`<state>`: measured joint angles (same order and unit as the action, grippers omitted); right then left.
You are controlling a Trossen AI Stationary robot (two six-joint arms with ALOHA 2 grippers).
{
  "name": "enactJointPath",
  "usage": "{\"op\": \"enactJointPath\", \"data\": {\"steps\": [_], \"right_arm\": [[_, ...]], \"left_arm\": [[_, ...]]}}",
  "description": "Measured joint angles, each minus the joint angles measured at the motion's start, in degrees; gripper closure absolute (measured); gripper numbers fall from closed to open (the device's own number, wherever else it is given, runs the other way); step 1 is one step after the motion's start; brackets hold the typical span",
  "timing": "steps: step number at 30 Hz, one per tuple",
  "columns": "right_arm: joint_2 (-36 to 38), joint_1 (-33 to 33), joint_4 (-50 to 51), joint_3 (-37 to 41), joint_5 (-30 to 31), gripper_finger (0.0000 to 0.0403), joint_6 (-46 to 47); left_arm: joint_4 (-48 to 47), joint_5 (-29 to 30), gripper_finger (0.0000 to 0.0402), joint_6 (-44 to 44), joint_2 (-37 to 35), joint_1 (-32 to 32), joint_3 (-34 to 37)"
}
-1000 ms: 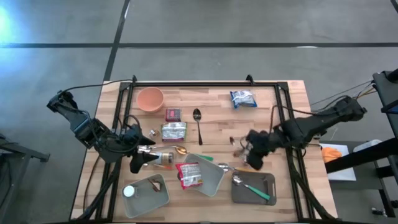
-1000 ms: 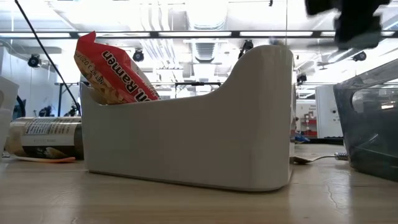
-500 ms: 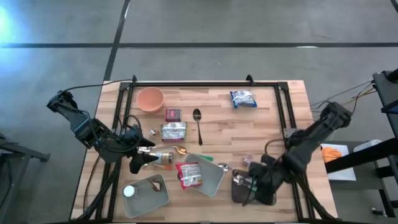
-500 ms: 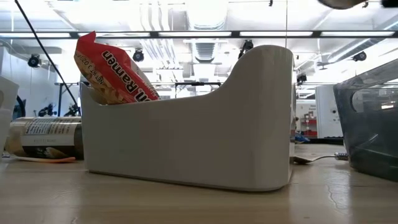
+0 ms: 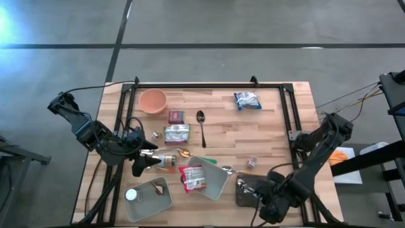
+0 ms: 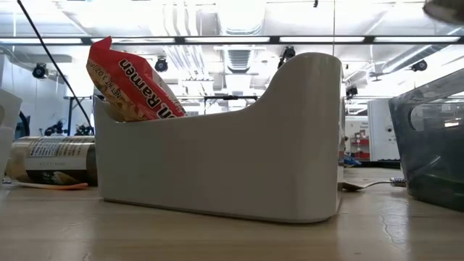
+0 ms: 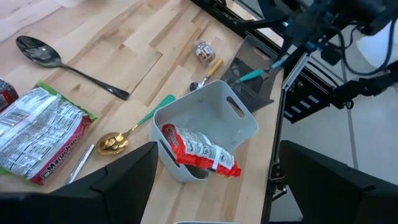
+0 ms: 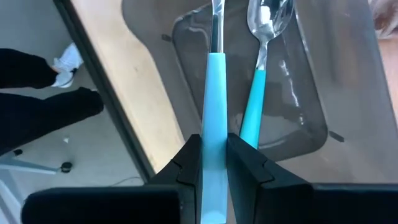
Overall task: Pick & Place Food Item
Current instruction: Put the light blue spoon into the black bin
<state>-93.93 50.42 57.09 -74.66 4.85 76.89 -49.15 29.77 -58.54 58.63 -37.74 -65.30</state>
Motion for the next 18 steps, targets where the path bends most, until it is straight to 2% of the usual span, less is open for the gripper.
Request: {"op": "enactJointPath", "data": {"steps": [5, 10, 18], "right_arm": [[-3.0, -0.1, -0.4, 0.2, -0.3, 0.0364, -0.4], [-4.2, 0.0, -1.3, 2.6, -1.9, 0.0364, 3.4], [-1.3, -1.5, -12.5, 11.9, -3.2, 0.0364, 7.3]], "left_arm": [[-0.1, -0.9, 0.0061, 0.0, 0.0, 0.0, 0.0], [-0.1, -1.0, 0.0062, 0.0, 0.0, 0.0, 0.0], [-0.1, -1.0, 0.0062, 0.0, 0.0, 0.0, 0.0]]}}
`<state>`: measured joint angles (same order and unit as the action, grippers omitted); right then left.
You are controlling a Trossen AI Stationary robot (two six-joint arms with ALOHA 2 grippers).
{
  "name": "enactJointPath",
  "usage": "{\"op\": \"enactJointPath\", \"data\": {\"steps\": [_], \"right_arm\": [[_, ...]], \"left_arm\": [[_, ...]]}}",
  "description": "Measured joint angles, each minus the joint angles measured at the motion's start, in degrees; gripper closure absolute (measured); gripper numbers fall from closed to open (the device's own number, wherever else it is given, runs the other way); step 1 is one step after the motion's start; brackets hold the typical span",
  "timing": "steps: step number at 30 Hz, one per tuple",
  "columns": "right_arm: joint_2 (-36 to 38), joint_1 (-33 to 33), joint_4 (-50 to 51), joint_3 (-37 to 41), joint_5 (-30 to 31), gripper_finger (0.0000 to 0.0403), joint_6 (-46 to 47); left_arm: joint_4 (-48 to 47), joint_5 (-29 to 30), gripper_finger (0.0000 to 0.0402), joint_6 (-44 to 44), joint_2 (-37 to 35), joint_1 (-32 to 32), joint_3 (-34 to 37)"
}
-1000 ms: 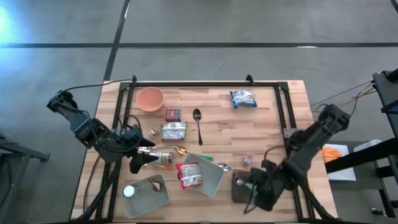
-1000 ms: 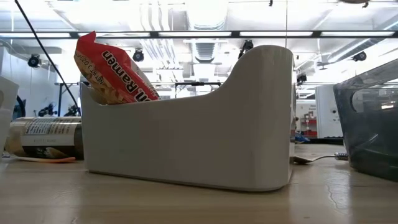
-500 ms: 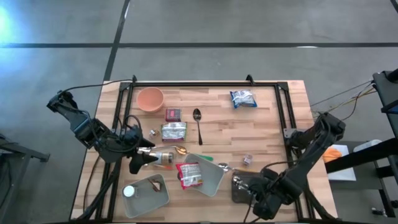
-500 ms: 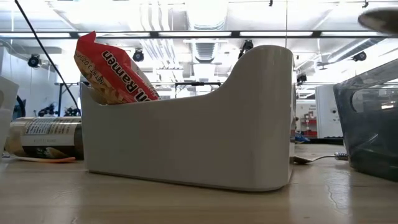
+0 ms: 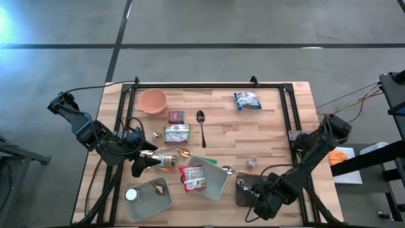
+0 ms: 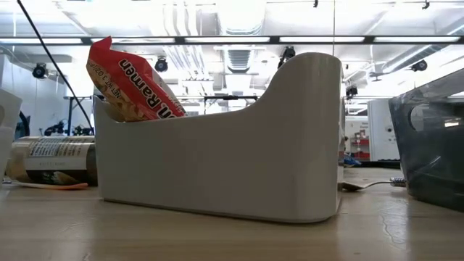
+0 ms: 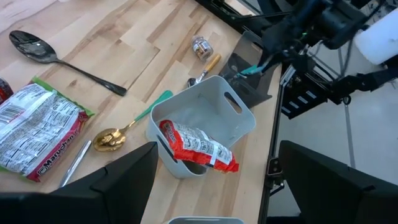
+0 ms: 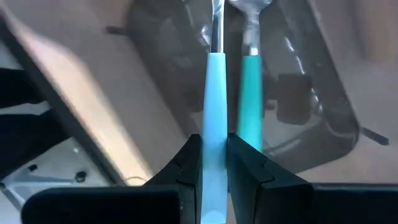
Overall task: Pick & Place Food Item
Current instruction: Put the light blue spoon into the black bin
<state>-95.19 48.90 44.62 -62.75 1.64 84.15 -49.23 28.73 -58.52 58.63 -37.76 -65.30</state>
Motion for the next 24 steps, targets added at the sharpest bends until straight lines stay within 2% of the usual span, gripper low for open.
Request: {"op": "enactJointPath", "data": {"steps": [7, 24], "right_arm": [[1.8, -2.0, -4.2, 5.5, -3.6, 0.0364, -0.5], [1.7, -3.1, -4.7, 10.2, -3.4, 0.0364, -7.5]], "left_arm": [[0.1, 0.0, 0.0062, -0.1, 0.0, 0.0, 0.0], [0.1, -0.1, 0.0061, -0.5, 0.0, 0.0, 0.0]]}}
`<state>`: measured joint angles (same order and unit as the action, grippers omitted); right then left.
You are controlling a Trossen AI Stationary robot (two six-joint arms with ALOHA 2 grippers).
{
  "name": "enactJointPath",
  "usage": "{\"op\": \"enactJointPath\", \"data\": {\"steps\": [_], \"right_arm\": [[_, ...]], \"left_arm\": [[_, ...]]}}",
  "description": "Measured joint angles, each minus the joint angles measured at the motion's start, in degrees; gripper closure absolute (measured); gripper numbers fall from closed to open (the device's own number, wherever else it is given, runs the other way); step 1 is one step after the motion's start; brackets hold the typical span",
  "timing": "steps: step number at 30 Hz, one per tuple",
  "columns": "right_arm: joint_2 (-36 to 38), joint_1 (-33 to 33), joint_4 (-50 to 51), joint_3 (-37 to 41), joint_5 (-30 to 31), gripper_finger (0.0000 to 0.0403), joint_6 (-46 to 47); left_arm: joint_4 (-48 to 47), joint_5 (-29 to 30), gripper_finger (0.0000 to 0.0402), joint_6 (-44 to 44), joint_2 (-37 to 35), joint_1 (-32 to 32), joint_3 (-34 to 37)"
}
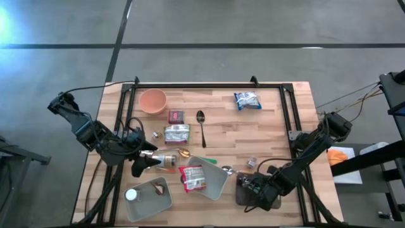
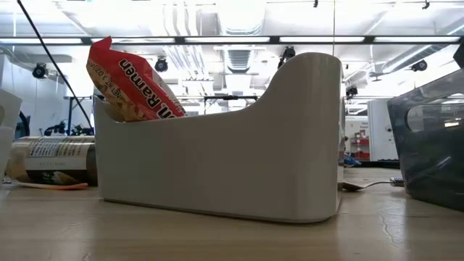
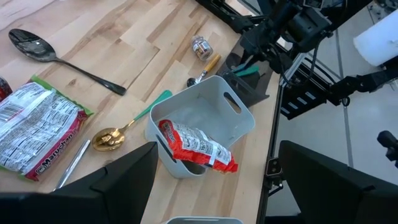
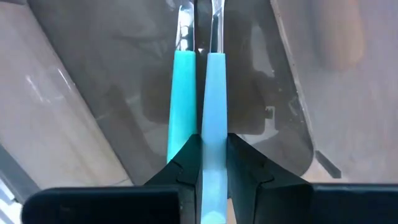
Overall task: Pick & Place Food Item
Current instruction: Put the light blue spoon into the black bin
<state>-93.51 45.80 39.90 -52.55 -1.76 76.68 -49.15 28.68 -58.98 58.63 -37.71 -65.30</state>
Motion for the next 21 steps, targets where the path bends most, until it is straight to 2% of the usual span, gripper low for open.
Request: {"op": "enactJointPath", "data": {"steps": [14, 21], "right_arm": [[0.0, -0.1, -1.3, 0.7, 0.2, 0.0362, -0.8], [0.0, -0.1, -1.5, 0.7, 0.2, 0.0274, -0.3]], "left_arm": [[-0.5, 0.0, 0.0061, 0.2, 0.0, 0.0, 0.0], [-0.5, 0.0, 0.0061, 0.2, 0.0, 0.0, 0.0]]}}
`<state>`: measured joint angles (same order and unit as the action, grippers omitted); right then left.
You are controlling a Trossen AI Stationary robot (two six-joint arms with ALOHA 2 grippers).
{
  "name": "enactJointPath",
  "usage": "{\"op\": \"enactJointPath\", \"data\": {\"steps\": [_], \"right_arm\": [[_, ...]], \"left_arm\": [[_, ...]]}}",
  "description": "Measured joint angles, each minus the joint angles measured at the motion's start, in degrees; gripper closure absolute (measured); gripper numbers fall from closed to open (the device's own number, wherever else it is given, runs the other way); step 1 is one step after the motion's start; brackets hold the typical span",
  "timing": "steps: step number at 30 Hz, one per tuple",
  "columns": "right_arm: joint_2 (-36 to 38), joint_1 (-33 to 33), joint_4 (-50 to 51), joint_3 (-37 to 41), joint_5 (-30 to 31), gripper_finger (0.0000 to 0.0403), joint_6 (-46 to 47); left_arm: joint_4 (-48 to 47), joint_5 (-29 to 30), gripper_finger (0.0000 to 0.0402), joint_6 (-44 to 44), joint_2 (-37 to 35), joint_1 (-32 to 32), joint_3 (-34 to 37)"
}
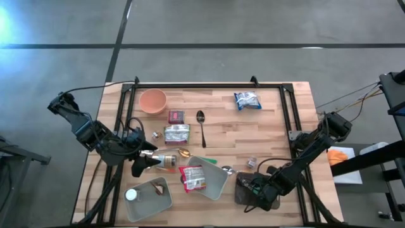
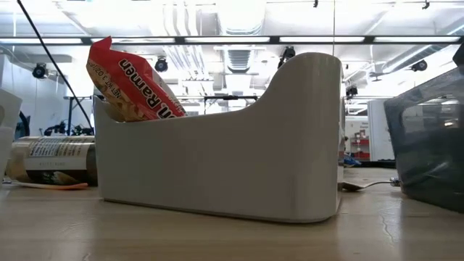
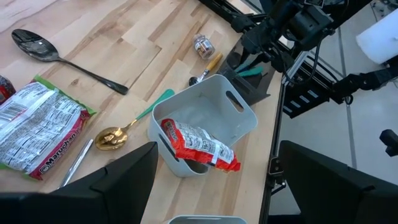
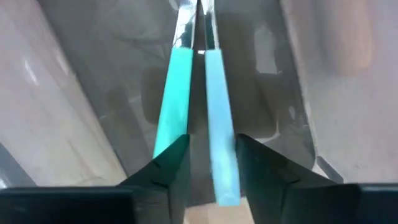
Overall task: Pick & Place Food Item
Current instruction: Put the light blue spoon into the black bin, then put the blue noodle pack into the right gray bin
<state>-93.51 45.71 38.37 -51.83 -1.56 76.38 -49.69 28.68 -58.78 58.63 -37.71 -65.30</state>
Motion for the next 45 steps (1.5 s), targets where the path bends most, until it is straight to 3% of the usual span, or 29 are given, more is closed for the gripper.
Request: {"op": "enactJointPath", "data": {"steps": [15, 19, 23, 29, 36, 40, 45], "right_arm": [[0.0, 0.0, 0.2, -0.2, 0.0, 0.0164, 1.8], [0.0, 0.0, 0.7, -1.6, 0.0, 0.0154, -0.7], [0.0, 0.0, 3.6, -3.6, -0.2, 0.0179, -4.6], [0.0, 0.3, 6.9, -5.6, -2.4, 0.0249, -9.7], [0.0, 0.5, 12.6, -12.4, -0.8, 0.0324, -14.0], [0.0, 0.5, 21.6, -19.7, 5.5, 0.0356, -15.3], [0.1, 0.4, 38.7, -29.0, 20.9, 0.0368, -7.1]], "left_arm": [[0.0, 0.0, 0.0061, 0.2, 0.0, 0.0, 0.0], [0.1, 0.0, 0.0061, 0.2, 0.0, 0.0, 0.0], [0.1, 0.0, 0.0061, 0.3, 0.0, 0.0, 0.0], [0.1, 0.0, 0.0061, 0.3, 0.0, 0.0, 0.0], [0.0, -0.2, 0.0061, 0.4, 0.0, 0.0, 0.0], [0.0, -0.2, 0.0061, 0.5, 0.0, 0.0, 0.0], [0.0, -0.2, 0.0061, 0.7, 0.0, 0.0, 0.0]]}}
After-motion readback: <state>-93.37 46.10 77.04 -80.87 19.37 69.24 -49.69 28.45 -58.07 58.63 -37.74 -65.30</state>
